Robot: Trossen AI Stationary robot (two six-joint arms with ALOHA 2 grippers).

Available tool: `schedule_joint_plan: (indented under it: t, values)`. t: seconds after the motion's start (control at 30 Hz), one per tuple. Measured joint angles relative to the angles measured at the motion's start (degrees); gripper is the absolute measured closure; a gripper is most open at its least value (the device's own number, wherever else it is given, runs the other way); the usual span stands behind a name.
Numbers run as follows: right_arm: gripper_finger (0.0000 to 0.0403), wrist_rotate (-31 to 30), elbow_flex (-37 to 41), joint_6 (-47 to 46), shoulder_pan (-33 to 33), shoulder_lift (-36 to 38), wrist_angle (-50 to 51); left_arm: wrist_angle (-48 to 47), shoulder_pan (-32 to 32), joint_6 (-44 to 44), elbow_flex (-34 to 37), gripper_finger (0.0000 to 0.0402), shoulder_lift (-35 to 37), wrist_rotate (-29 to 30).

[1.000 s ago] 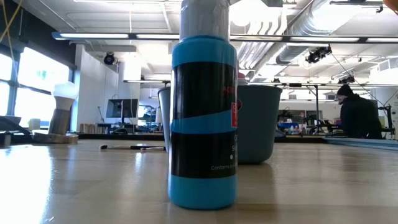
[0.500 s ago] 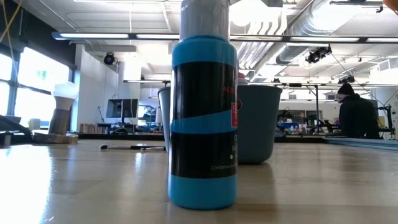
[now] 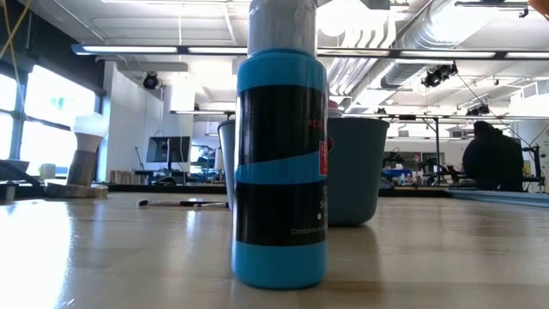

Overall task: Pick & Place Paint Supplies
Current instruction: Put the black and silver paint brush into the green cup

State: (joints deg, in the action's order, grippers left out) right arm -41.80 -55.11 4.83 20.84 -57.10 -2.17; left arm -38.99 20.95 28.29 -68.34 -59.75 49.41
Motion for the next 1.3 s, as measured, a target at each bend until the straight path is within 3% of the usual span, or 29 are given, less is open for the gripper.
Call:
schedule_joint_plan:
  t: [0.1, 0.3, 0.53, 0.77, 0.9, 1.13, 1.3]
  values:
    - [0.0295, 0.0, 0.0, 2.2, -0.8, 0.0, 0.0, -0.5, -7.4, -2.2, -0.1, 0.0400, 0.7, -9.9]
    - [0.0295, -0.1, 0.0, 2.9, -4.0, 0.0, 0.2, -2.9, -18.1, -9.0, -0.1, 0.0401, 0.4, -22.1]
    - [0.0295, 0.0, 0.0, 1.0, -5.7, 0.0, 3.0, -14.4, -23.9, -11.6, -0.1, 0.0401, 0.7, -36.5]
    - [0.0295, 0.2, 0.0, 1.0, -7.3, 0.0, 4.3, -20.7, -26.0, -11.8, 0.3, 0.0401, -0.6, -38.5]
    - [0.0295, 0.4, 0.0, 1.0, -8.3, 0.0, 4.4, -16.0, -26.0, -12.8, 4.6, 0.0401, -1.5, -38.8]
    - [0.0295, 0.4, 0.0, 0.8, -8.6, 0.0, 4.9, 0.2, -25.9, -11.2, 18.6, 0.0401, -2.0, -40.4]
    - [0.0295, 2.6, 0.0, 0.8, -8.5, 0.0, 5.0, 2.1, -25.9, -8.3, 25.2, 0.0401, -2.0, -43.4]
